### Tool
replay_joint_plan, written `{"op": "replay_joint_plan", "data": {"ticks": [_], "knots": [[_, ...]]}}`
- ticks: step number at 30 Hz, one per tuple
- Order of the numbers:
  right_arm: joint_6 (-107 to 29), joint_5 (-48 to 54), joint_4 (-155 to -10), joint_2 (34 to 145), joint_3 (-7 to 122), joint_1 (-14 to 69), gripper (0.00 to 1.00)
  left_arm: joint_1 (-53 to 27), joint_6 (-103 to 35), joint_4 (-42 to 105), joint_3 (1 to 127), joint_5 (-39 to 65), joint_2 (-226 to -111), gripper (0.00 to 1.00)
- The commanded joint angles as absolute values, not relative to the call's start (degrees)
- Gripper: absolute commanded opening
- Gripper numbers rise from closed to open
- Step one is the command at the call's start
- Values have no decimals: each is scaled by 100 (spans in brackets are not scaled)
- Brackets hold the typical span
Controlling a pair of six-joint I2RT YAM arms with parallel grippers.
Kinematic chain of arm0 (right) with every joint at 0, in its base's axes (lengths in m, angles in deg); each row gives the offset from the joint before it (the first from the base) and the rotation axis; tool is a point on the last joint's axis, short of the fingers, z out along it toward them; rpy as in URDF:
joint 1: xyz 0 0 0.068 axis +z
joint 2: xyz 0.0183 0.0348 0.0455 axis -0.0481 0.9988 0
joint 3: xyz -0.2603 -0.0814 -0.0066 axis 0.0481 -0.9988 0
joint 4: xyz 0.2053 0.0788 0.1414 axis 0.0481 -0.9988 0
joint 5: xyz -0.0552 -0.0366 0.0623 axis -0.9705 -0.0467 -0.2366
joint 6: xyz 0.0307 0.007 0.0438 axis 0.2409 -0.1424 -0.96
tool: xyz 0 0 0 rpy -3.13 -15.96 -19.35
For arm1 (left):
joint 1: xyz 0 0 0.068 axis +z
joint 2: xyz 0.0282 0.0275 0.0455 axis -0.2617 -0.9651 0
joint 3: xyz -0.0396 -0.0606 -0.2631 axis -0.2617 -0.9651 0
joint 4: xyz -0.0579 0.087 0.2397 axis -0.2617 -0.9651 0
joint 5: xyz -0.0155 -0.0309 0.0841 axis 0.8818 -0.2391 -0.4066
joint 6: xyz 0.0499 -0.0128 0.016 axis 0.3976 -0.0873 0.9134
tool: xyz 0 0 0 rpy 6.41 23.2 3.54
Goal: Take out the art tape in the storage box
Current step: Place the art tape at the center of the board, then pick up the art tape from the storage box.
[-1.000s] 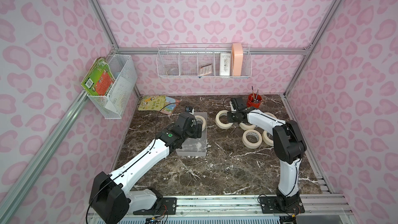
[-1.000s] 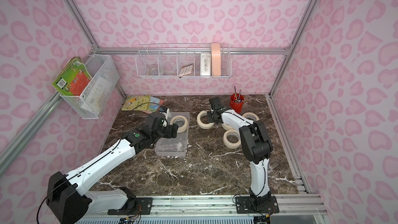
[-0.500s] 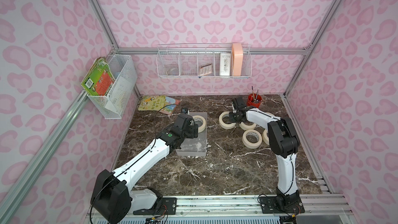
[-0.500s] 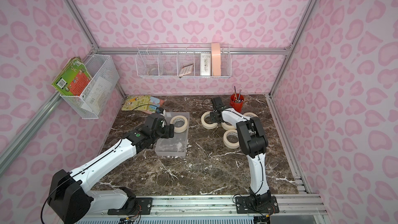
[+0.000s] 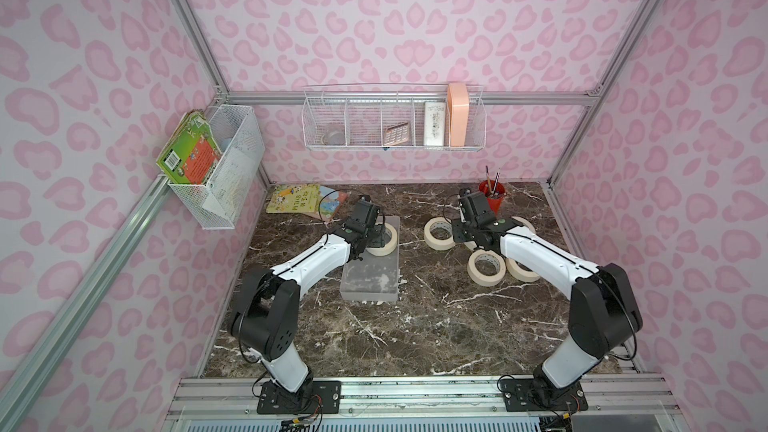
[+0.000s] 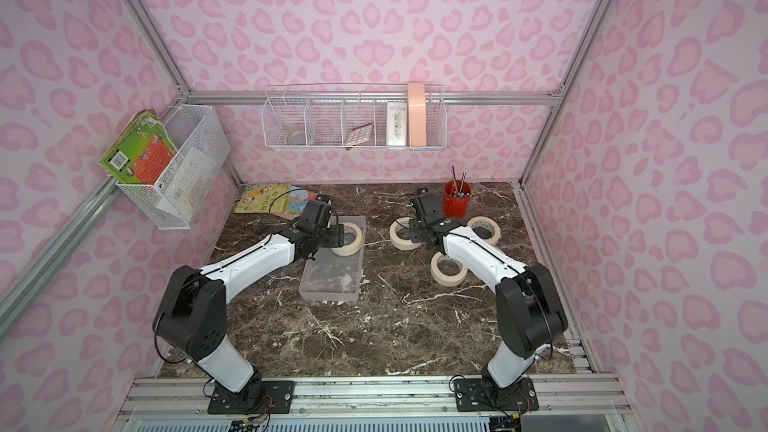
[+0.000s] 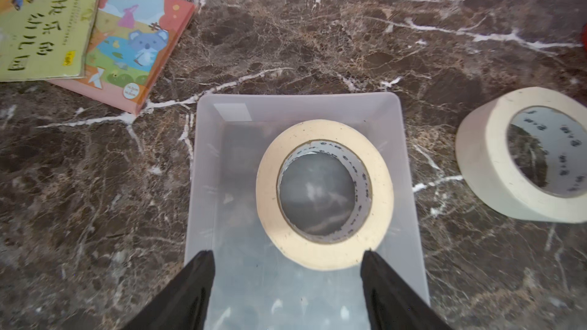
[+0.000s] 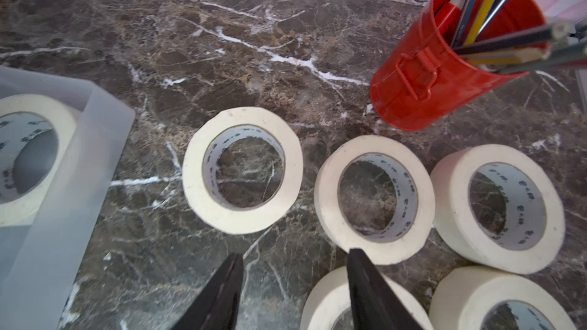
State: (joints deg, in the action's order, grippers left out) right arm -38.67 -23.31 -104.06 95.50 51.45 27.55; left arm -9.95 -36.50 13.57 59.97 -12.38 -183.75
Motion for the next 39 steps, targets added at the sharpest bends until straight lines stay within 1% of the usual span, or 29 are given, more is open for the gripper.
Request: {"op": "replay_joint_plan", "data": {"ticks": [1,8,13,16,19,23,25,29,32,34,36,39], "knots": [[-4119,-2414,-10380,9195,4822,2967,54,-916,-3514,1249,6335,-991,-18812,74],[-4349,-2397,-10478,8774,4431,3064,52,-853,-3298,1212,6798,-1228,-19510,71],[-4421,-2396,-10523,8660,4351,3086,52,-823,-3302,1143,6961,-1355,-19821,65],[-4458,-2403,-10534,8600,4319,3111,52,-795,-3365,987,7098,-1364,-20011,58],[-4485,-2414,-10560,8568,4306,3141,52,-768,-3396,1010,7123,-1321,-20108,54],[-4520,-2440,-10603,8545,4298,3197,51,-759,-3434,1027,7134,-1286,-20166,47],[-4528,-2436,-10618,8537,4308,3239,51,-765,-3442,1027,7134,-1311,-20161,41],[-4548,-2367,-10632,8531,4372,3318,51,-768,-3388,934,7142,-1345,-20084,27],[-4513,-1945,-10446,8626,4414,3360,51,-771,-3320,755,7143,-1500,-19891,16],[-4488,-1821,-10401,8718,4544,3476,51,-771,-3282,642,7099,-1678,-19651,11],[-4449,-1770,-10380,8849,4759,3608,51,-817,-3210,584,6976,-1888,-19355,8],[-4404,-1653,-10342,9123,5123,3803,51,-1044,-3023,483,6814,-2448,-18988,7]]}}
